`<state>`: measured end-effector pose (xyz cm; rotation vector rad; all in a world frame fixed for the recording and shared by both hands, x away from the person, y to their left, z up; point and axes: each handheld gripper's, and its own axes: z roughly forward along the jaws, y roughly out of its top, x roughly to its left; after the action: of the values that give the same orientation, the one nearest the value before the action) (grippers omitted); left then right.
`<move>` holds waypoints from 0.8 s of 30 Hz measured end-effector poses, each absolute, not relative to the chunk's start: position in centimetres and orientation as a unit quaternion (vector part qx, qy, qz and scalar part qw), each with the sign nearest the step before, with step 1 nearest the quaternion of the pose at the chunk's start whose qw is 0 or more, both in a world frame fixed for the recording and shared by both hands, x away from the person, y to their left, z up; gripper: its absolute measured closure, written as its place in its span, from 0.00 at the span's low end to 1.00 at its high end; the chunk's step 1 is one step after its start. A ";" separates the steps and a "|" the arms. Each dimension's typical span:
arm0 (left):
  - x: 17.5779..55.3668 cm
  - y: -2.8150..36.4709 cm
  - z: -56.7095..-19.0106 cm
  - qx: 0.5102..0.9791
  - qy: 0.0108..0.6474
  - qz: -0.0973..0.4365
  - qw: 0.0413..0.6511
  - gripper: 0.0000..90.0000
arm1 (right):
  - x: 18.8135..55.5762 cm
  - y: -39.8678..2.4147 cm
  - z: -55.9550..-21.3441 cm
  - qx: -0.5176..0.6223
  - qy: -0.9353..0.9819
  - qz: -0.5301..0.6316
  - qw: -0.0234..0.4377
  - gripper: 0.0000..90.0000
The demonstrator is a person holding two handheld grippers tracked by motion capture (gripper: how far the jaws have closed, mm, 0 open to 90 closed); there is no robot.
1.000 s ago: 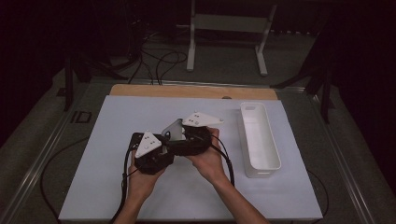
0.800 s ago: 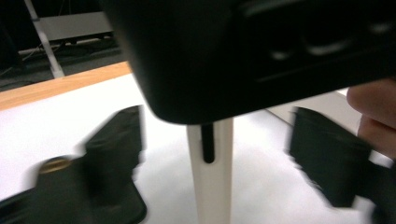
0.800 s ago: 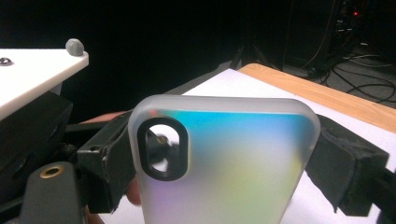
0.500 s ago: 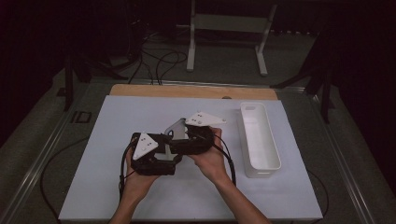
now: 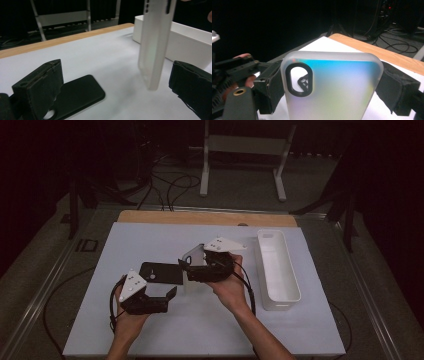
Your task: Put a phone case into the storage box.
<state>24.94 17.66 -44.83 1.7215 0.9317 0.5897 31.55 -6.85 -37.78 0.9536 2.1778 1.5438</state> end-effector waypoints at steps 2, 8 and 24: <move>24.7 18.2 -45.2 0.714 0.391 0.261 0.520 0.00 | 31.7 -7.1 -37.7 0.337 0.758 0.537 0.155 0.18; 24.2 19.7 -46.1 0.712 0.396 0.283 0.506 0.00 | 32.1 -7.9 -37.6 0.343 0.753 0.537 0.163 0.18; 24.2 21.6 -48.2 0.705 0.413 0.301 0.492 0.00 | 33.7 -9.5 -37.0 0.362 0.744 0.529 0.188 0.18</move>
<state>24.20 21.62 -48.20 1.7104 1.0022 0.7292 33.70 -9.51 -37.03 1.0174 2.0949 1.4888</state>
